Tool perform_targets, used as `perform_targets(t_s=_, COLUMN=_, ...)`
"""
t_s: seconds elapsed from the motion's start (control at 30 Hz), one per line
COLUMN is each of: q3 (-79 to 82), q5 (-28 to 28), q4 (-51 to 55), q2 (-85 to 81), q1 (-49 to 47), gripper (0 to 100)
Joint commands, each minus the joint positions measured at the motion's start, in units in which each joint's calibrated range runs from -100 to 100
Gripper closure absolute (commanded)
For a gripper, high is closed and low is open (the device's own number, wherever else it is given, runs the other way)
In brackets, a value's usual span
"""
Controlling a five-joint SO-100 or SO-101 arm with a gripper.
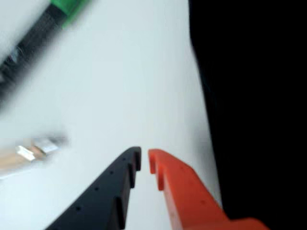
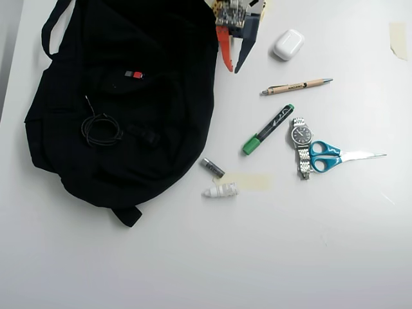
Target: Put the usb stick into the black bag
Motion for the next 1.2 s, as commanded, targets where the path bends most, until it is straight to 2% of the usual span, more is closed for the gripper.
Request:
perform_targets(t_s=0.0, q3=10.4, q5=-0.1, q4=-4.3, q2=-1.1, q1=0.5, gripper=98)
perform_targets(t_s=0.17, q3=10.3, q5=-0.2, q4=1.0, q2=-1.1, q1=-0.1, gripper=98)
perform_targets(t_s=0.4, q3=10.3, q5=-0.1, q4=0.9, q2=-1.1, q1=-3.9, gripper=98)
perform_targets(t_s=1.17, q3=10.3, q5=0.0, q4=0.9, q2=-1.1, q1=-3.6, gripper=98)
